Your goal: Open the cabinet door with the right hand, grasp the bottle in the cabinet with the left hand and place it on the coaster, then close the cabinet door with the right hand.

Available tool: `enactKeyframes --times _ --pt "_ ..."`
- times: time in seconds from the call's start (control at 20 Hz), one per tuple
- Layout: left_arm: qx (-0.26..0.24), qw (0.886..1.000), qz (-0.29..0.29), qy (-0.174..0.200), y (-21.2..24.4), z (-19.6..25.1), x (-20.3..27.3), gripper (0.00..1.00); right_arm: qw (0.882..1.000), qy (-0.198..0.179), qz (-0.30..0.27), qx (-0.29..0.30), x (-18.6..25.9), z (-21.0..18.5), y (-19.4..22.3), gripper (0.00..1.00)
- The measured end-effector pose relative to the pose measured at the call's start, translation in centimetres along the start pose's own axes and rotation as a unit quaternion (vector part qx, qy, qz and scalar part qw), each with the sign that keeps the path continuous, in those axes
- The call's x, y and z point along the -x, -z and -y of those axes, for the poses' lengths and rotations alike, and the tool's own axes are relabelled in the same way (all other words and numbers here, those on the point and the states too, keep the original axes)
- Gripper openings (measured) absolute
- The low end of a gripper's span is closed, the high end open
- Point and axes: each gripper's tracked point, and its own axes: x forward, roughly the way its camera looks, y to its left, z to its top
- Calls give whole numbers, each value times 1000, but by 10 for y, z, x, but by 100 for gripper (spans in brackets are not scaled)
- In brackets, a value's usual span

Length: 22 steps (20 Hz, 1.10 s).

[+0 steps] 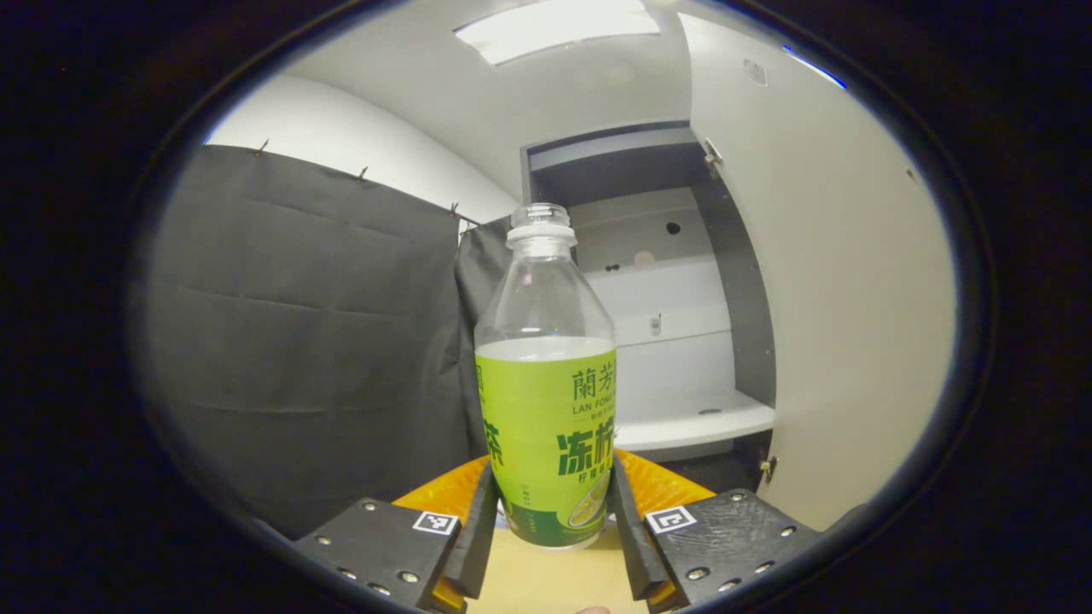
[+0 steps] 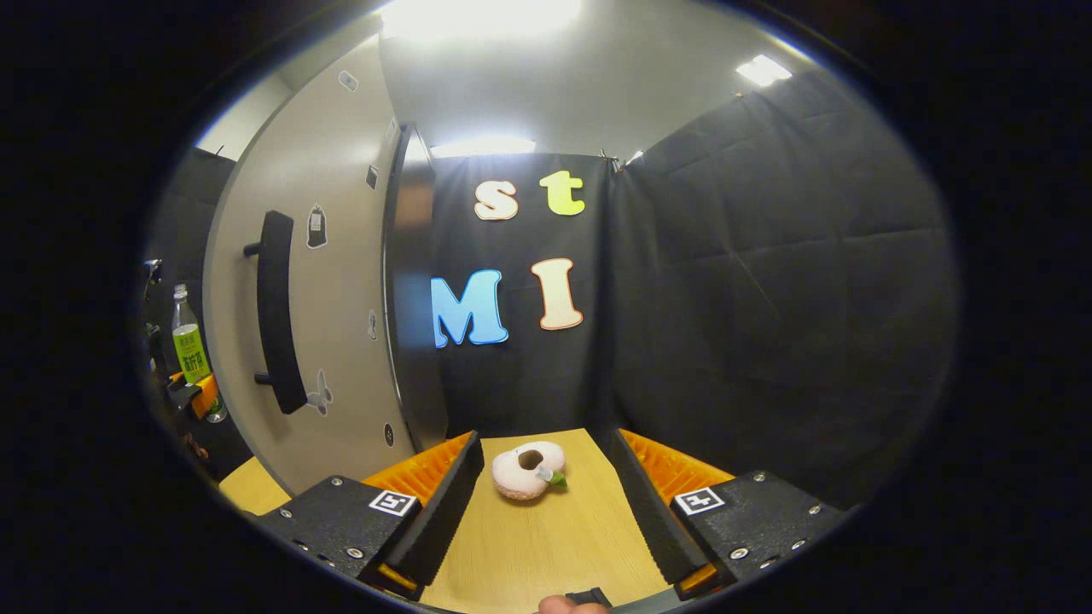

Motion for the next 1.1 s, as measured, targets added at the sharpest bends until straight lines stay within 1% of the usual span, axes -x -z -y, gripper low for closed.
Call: enactKeyframes --times 0.2,0.35,0.45,0.55,0.65,0.75,0.95,1.0,1.05,1.1 --pt "8 1000 -22 -11 54 -11 21 64 1000 10 -15 18 -15 -11 38 94" --pt "7 998 -67 -3 109 -11 39 64 998 20 -39 46 -21 -12 77 94" --pt "5 997 -83 -2 137 -11 48 64 996 25 -64 64 -20 -10 103 94" --pt "0 996 -85 -7 153 -15 45 65 993 24 -81 78 -17 -10 119 94" --pt "8 996 -85 -7 171 -14 48 65 991 19 -88 100 -15 -11 130 95" --pt "16 995 -94 -15 191 -14 51 64 987 11 -99 126 -13 -12 143 94" --pt "27 994 -98 -28 208 -17 52 64 983 -2 -114 148 -7 -21 160 95" --pt "33 994 -99 -28 211 -16 54 60 982 -7 -119 150 -5 -26 164 95" --pt "35 994 -104 -25 215 -14 54 64 981 -13 -121 151 -4 -31 167 95" --pt "36 993 -107 -23 218 -14 57 60 981 -17 -121 153 -2 -35 169 95"
